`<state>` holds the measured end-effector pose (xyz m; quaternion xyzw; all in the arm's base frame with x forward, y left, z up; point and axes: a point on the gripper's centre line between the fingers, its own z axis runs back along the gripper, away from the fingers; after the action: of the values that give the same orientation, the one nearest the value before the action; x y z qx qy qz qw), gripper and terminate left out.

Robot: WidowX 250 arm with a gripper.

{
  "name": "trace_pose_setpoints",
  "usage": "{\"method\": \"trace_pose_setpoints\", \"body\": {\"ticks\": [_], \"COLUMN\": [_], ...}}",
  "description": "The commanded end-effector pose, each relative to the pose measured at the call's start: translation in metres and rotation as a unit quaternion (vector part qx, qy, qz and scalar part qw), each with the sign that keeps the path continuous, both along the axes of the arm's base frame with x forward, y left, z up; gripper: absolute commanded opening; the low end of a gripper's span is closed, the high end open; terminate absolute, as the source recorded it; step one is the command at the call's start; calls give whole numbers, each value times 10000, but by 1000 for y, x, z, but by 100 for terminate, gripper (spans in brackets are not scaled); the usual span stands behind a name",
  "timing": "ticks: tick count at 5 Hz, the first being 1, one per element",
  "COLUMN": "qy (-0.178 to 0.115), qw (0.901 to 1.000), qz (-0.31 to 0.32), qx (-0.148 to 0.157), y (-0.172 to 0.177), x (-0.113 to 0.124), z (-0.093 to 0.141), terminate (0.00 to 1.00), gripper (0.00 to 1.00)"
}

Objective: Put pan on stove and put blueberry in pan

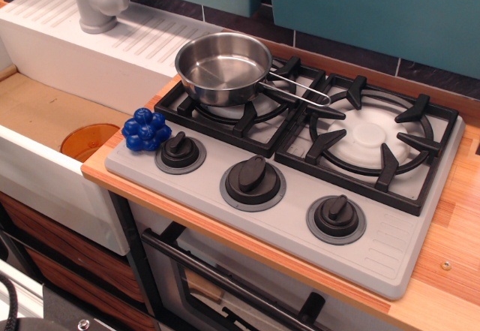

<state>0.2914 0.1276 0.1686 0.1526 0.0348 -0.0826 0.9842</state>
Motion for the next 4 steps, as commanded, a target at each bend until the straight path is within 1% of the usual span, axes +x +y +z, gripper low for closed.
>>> {"method": "trace_pose_setpoints", "body": {"ticks": [1, 2, 3, 4], "qy": [-877, -1059, -1129, -1128], "qw": [9960, 9943, 9935, 9932], "qz": [76, 77, 80, 70], "qx": [118, -45, -151, -283], "y": [9, 7, 5, 3], "x": [-25, -28, -27, -26], "z": [-16, -37, -51, -60], "terminate": [0, 0, 0, 0], "gripper": [100, 100, 100, 100]}}
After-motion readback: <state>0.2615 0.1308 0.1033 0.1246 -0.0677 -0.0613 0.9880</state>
